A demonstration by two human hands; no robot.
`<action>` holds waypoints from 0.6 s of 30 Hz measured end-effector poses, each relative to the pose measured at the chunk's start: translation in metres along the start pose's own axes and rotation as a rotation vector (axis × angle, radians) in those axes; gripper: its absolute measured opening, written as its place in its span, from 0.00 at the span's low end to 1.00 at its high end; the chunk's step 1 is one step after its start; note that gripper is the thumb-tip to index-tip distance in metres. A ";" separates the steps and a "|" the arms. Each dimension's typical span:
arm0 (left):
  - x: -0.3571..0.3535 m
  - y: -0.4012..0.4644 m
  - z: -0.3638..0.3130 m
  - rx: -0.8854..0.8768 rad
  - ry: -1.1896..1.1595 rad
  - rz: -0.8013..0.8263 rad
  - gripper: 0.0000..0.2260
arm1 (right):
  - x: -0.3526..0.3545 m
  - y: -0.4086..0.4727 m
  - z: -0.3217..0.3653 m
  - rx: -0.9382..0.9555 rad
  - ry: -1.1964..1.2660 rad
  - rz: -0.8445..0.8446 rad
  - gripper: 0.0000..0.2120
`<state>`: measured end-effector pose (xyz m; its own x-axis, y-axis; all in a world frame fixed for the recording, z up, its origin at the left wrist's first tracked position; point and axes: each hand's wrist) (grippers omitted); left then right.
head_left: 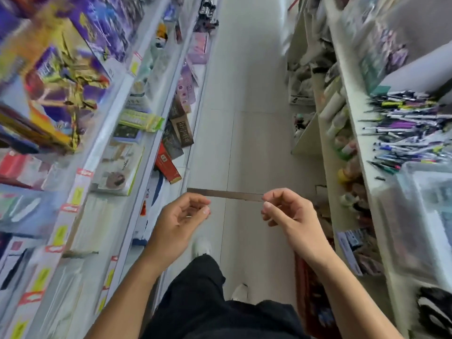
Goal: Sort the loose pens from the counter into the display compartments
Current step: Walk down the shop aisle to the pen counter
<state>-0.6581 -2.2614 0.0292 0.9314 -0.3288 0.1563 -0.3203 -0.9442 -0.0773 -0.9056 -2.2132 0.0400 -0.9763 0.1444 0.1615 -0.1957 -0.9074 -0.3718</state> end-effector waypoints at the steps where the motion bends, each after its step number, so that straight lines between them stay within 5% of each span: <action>1: 0.000 0.027 0.003 -0.001 -0.009 -0.003 0.06 | 0.001 0.026 0.007 -0.002 -0.007 0.007 0.05; 18: -0.033 0.551 -0.055 -0.080 0.002 0.358 0.07 | 0.108 0.385 0.130 -0.058 0.104 -0.369 0.08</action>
<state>-0.8752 -2.7721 0.0352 0.7578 -0.6383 0.1352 -0.6382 -0.7682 -0.0499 -1.0744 -2.5988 0.0334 -0.8430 0.4987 0.2018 -0.5374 -0.7638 -0.3575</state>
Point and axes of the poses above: each hand's wrist, its own y-axis towards the middle knuckle, its own x-axis out of the back of the hand, z = x × y, and after that the axes turned 9 degrees about -x, right-handed
